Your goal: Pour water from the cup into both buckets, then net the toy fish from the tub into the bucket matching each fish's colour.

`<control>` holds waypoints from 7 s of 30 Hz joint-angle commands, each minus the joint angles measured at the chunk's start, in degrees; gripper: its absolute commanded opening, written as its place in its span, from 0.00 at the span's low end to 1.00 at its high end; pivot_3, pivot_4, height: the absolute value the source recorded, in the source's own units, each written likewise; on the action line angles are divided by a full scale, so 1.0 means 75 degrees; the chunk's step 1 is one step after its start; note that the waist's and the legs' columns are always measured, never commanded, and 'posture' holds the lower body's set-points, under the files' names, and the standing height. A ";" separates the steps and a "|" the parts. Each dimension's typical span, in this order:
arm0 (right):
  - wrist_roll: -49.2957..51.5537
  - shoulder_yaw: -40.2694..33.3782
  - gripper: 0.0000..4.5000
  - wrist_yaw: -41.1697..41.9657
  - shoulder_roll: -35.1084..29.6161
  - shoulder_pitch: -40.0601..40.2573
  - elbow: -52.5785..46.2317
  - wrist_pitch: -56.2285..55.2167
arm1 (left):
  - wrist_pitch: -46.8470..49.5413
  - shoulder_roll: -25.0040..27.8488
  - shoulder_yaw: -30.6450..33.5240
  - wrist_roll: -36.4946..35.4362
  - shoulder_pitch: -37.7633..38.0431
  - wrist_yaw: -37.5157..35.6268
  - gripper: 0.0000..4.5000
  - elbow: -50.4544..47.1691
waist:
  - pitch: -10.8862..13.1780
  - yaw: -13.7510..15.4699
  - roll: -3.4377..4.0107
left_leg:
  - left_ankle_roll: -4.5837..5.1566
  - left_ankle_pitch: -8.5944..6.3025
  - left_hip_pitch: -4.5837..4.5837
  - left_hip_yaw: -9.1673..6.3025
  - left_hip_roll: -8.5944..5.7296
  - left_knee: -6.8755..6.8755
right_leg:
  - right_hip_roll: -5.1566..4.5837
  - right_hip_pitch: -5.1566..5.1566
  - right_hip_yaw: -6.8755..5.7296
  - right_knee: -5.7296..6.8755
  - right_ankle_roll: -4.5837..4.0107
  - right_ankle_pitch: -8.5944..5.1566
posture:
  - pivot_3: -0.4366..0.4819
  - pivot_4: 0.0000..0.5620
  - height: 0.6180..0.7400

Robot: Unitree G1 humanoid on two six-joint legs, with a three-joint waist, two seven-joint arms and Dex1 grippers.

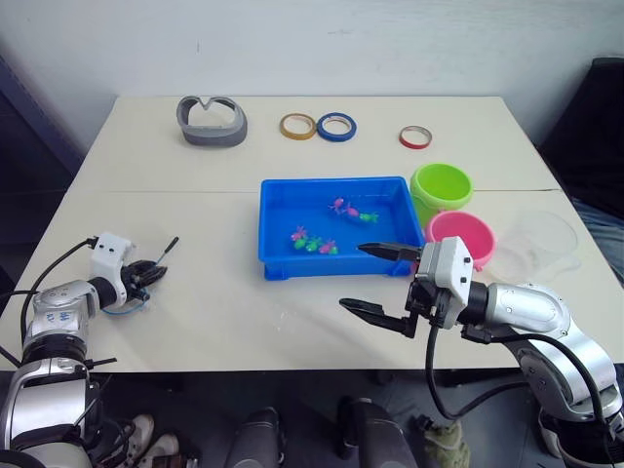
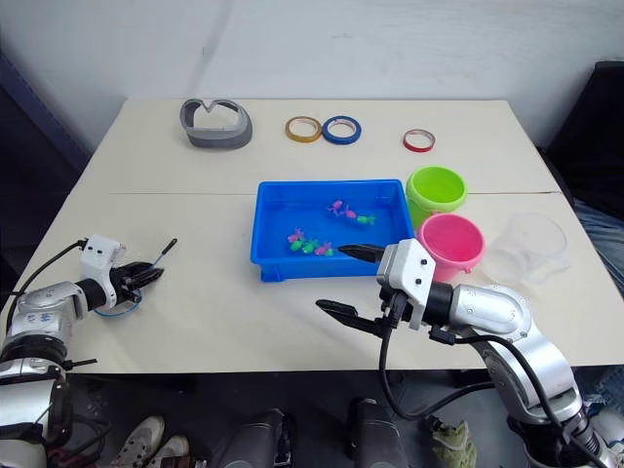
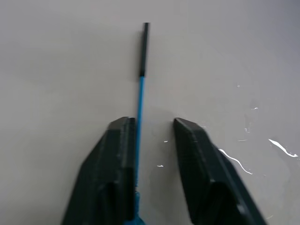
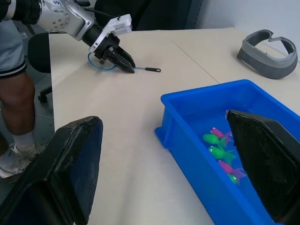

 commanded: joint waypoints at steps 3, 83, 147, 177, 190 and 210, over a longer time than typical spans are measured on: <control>0.0132 -0.0207 1.00 -0.0053 -0.0054 -0.0017 -0.0282 -0.0002 | -0.0020 -0.0066 -0.0058 0.0055 0.0034 -0.0155 0.02 0.0158 | 0.0000 0.0013 0.0000 | 0.0001 -0.0001 0.0000 0.0000 0.0000 0.0000 | 0.0000 0.0000 0.0000 0.0000 0.0000 0.0000 | 0.48 0.27 0.78; 0.2080 -0.0355 1.00 -0.0713 -0.0721 -0.1746 -0.0369 0.4059 | 0.1606 -0.1447 -0.3434 -0.1057 -0.1798 -0.5060 0.02 -0.7302 | -0.0003 -0.0075 -0.0008 | -0.0009 0.0017 -0.0015 -0.0002 0.0001 0.0018 | 0.0022 0.0000 0.0023 -0.0004 0.0000 0.0000 | 0.48 0.27 0.78; 0.0965 -0.0733 0.00 -0.0904 -0.1450 -0.1621 -0.0091 0.3165 | 0.3985 0.1168 -0.1377 -0.0994 -0.1826 -0.3302 0.99 -0.5945 | -0.0003 -0.0065 -0.0008 | -0.0006 0.0019 -0.0027 -0.0007 0.0002 0.0029 | 0.0018 -0.0001 0.0025 0.0001 0.0002 0.0001 | 0.48 0.27 0.78; -0.2696 0.0251 0.00 -0.0899 -0.2307 -0.2111 0.1533 0.1116 | 0.4639 0.0948 -0.1451 -0.1256 -0.1096 -0.2713 0.99 -0.6992 | -0.0003 -0.0101 -0.0008 | -0.0008 0.0020 -0.0026 0.0004 0.0000 0.0031 | 0.0021 -0.0004 0.0030 0.0030 0.0002 0.0001 | 0.48 0.27 0.78; -0.4060 0.1152 0.00 -0.0808 -0.1987 -0.2271 0.1754 0.0356 | 0.4622 0.0930 -0.1490 -0.1273 -0.1034 -0.2742 0.99 -0.7113 | -0.0003 -0.0102 -0.0007 | -0.0012 0.0022 -0.0023 0.0008 0.0001 0.0031 | 0.0023 -0.0006 0.0027 0.0035 0.0002 0.0001 | 0.48 0.27 0.78; -0.5513 0.1543 0.00 -0.0768 -0.1509 -0.2384 0.2366 -0.0279 | 0.4960 0.1003 -0.1386 -0.1428 -0.0938 -0.2718 0.99 -0.7511 | -0.0002 -0.0102 -0.0007 | -0.0019 0.0026 -0.0022 0.0008 0.0000 0.0034 | 0.0023 -0.0006 0.0025 0.0040 0.0002 0.0001 | 0.48 0.27 0.78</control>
